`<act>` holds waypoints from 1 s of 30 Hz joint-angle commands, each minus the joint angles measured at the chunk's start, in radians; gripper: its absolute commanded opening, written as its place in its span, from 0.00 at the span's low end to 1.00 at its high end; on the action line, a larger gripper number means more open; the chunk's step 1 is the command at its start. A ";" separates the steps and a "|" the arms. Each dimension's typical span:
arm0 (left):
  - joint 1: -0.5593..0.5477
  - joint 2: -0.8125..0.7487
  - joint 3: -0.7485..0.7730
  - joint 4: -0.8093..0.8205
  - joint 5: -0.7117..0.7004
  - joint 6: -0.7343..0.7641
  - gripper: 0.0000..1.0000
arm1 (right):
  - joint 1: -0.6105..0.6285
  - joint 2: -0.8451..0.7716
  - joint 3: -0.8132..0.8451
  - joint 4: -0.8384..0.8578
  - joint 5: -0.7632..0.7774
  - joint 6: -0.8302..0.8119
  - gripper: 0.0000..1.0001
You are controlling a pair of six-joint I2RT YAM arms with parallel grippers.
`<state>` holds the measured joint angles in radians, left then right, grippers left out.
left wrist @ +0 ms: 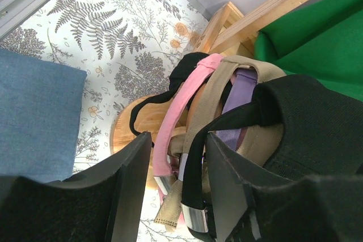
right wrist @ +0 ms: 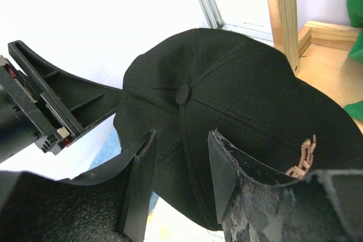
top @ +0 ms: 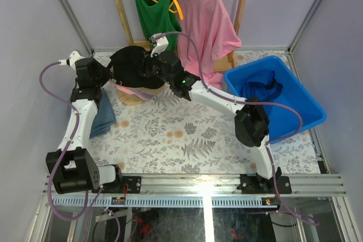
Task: Stack the hats
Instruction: Stack the hat on the hat.
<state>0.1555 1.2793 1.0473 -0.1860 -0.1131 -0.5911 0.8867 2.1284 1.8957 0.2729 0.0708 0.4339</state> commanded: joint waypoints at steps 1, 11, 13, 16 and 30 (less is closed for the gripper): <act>-0.006 -0.028 0.041 -0.018 -0.012 -0.008 0.43 | -0.014 -0.114 -0.031 0.072 0.025 -0.012 0.48; -0.006 -0.042 0.048 -0.048 -0.041 -0.016 0.45 | -0.017 -0.171 -0.103 0.102 0.030 -0.009 0.48; -0.006 -0.043 0.054 -0.057 -0.046 -0.016 0.45 | -0.017 -0.175 -0.104 0.101 0.029 -0.009 0.48; -0.006 -0.048 0.059 -0.066 -0.056 -0.016 0.46 | -0.019 -0.185 -0.124 0.110 0.034 -0.008 0.48; -0.007 -0.106 0.068 -0.088 -0.079 -0.028 0.50 | -0.021 -0.248 -0.202 0.069 0.073 -0.040 0.49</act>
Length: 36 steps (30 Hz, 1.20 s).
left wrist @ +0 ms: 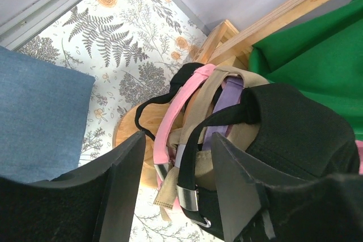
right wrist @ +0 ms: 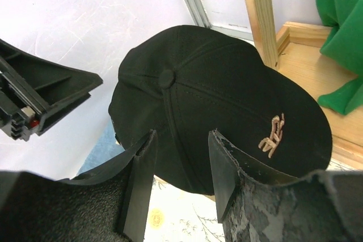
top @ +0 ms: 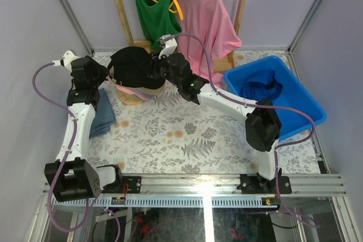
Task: Stack the hats
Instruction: Stack the hat on the hat, then pick up the hat from the bin.
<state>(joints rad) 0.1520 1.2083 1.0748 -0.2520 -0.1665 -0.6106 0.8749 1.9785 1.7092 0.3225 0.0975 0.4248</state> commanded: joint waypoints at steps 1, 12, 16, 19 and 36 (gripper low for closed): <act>-0.002 -0.041 0.040 -0.023 -0.028 -0.009 0.50 | -0.009 -0.108 -0.028 0.017 0.053 -0.034 0.49; -0.002 -0.118 0.039 -0.041 -0.025 -0.028 0.53 | -0.009 -0.257 -0.182 -0.019 0.122 -0.056 0.50; -0.002 -0.152 0.042 -0.051 -0.011 -0.039 0.53 | -0.008 -0.326 -0.244 -0.043 0.158 -0.060 0.50; -0.003 -0.178 0.034 -0.053 0.005 -0.054 0.53 | -0.008 -0.400 -0.302 -0.069 0.203 -0.061 0.52; -0.391 -0.257 -0.074 0.028 -0.099 -0.102 0.53 | -0.301 -0.758 -0.593 -0.458 0.474 0.009 0.78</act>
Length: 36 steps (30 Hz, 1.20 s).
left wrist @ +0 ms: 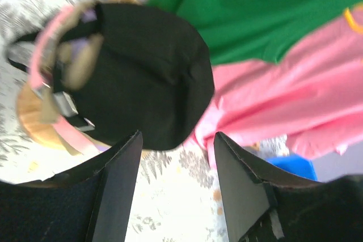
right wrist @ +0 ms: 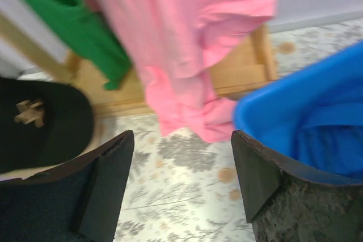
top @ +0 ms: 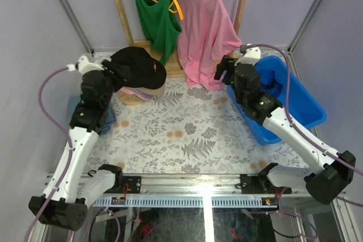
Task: Stack the hats
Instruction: Pick up the hat from the bin.
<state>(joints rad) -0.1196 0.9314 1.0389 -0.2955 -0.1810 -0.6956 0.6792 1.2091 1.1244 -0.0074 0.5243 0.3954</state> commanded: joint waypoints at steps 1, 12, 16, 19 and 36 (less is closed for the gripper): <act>-0.157 0.032 -0.042 0.083 -0.106 -0.016 0.53 | -0.143 0.029 -0.008 -0.149 0.026 0.045 0.79; -0.471 0.162 -0.043 0.210 -0.202 0.053 0.53 | -0.389 0.248 -0.011 -0.193 -0.128 0.096 0.84; -0.495 0.167 -0.060 0.255 -0.180 0.062 0.54 | -0.431 0.330 0.022 -0.220 -0.158 0.106 0.84; -0.510 0.173 -0.062 0.273 -0.170 0.069 0.54 | -0.438 0.376 0.034 -0.222 -0.167 0.110 0.84; -0.540 0.202 -0.079 0.338 -0.133 0.120 0.54 | -0.495 0.646 0.153 -0.231 -0.184 0.115 0.79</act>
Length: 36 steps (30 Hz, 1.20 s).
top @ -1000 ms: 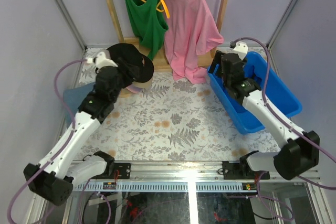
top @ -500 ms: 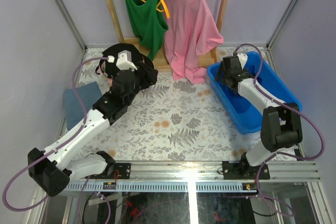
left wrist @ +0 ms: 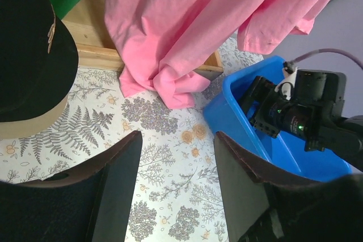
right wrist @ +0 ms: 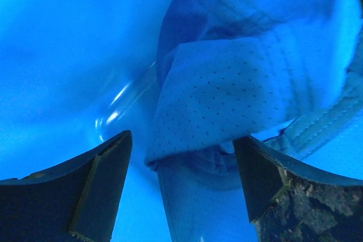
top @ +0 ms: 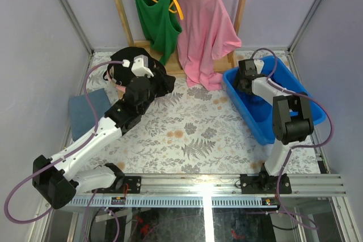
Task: Stack the hats
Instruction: Pick up the hat from the bin.
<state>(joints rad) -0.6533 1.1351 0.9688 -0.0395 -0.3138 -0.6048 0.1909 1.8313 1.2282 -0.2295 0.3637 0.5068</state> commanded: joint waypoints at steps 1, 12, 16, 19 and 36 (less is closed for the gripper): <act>-0.006 -0.003 -0.010 0.086 0.002 0.031 0.54 | -0.012 0.031 0.051 -0.006 -0.034 0.005 0.75; -0.006 0.002 -0.015 0.097 0.023 0.042 0.54 | -0.027 -0.080 0.008 0.030 -0.055 0.002 0.17; -0.006 0.004 -0.012 0.102 0.041 0.042 0.54 | -0.027 -0.193 -0.017 0.036 -0.040 -0.001 0.13; -0.006 0.005 -0.008 0.105 0.059 0.040 0.54 | -0.027 -0.266 -0.033 0.046 -0.028 -0.005 0.11; -0.008 0.029 0.029 0.124 0.205 0.076 0.55 | -0.030 -0.652 -0.071 0.032 -0.050 -0.020 0.00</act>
<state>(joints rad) -0.6548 1.1526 0.9680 0.0086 -0.1802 -0.5629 0.1577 1.3357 1.1366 -0.2214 0.3267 0.4969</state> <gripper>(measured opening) 0.548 0.129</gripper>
